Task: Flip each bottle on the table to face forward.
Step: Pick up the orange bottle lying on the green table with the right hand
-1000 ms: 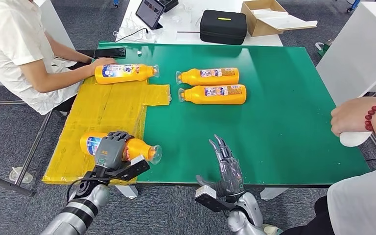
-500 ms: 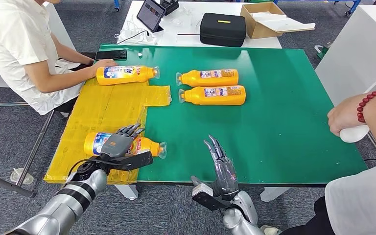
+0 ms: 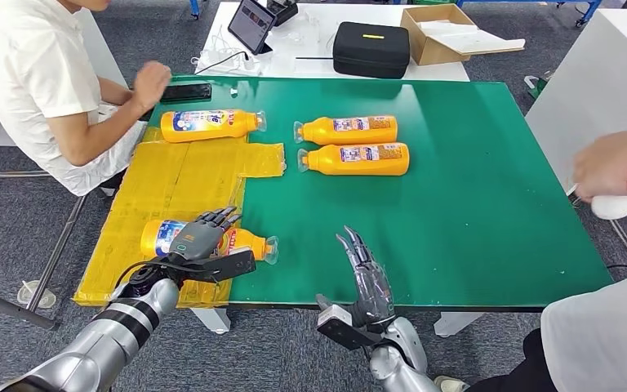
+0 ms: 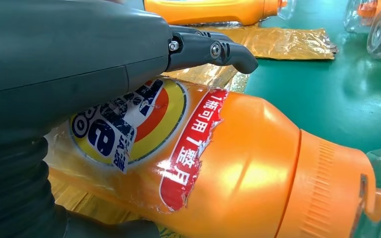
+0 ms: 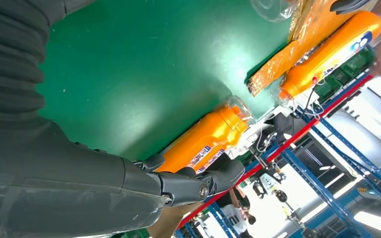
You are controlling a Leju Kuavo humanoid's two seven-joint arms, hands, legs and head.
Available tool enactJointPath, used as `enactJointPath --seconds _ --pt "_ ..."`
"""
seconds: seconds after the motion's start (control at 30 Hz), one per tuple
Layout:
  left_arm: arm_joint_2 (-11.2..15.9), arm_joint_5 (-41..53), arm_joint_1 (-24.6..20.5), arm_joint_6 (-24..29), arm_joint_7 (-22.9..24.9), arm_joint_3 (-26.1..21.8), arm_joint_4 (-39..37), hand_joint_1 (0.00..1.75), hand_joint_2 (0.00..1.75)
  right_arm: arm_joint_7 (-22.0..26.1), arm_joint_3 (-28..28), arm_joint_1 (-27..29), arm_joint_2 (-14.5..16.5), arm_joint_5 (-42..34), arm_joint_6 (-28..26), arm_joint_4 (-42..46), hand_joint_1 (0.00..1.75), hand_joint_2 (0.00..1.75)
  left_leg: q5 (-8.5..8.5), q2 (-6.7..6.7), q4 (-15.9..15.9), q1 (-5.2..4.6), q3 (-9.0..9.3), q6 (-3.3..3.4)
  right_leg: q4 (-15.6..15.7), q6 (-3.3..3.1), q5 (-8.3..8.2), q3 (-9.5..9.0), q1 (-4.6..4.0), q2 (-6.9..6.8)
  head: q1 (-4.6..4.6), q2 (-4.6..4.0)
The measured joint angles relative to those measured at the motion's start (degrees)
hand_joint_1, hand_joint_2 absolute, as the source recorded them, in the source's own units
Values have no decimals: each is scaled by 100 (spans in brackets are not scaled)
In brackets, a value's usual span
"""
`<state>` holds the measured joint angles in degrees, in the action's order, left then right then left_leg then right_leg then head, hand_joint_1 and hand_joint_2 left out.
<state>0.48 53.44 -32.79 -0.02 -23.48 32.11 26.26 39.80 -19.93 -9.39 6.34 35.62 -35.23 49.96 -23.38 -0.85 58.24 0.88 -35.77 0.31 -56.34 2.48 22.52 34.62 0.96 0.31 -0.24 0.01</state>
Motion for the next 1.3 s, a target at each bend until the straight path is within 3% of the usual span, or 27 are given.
enactJointPath --seconds 0.3,0.5,0.8,1.1,1.3 --pt "0 -55 -12 60 -2 7 -2 0 175 2 -4 -13 2 1 18 -69 0 175 0 0 0 0 2 0 0 0 0 -2 0 0 0 -1" --pt "-18 -283 91 567 -210 36 95 0 175 2 -19 -35 2 -25 18 -109 0 175 1 1 0 0 1 0 1 0 -1 4 0 1 1 -1" --pt "111 -900 529 35 -669 206 1180 0 175 2 -9 -2 1 -40 7 -119 0 175 6 4 3 -1 -38 3 -1 4 -4 43 1 1 1 -1" --pt "241 -1152 840 226 -861 746 2215 0 175 2 -2 8 -1 -43 -3 -125 0 175 4 5 3 0 -67 2 0 4 -4 72 1 1 2 -1" --pt "284 -1197 897 285 -861 917 2522 0 175 2 -2 8 -1 -43 -5 -125 0 175 3 6 3 0 -70 2 0 4 -4 76 1 1 2 -1"
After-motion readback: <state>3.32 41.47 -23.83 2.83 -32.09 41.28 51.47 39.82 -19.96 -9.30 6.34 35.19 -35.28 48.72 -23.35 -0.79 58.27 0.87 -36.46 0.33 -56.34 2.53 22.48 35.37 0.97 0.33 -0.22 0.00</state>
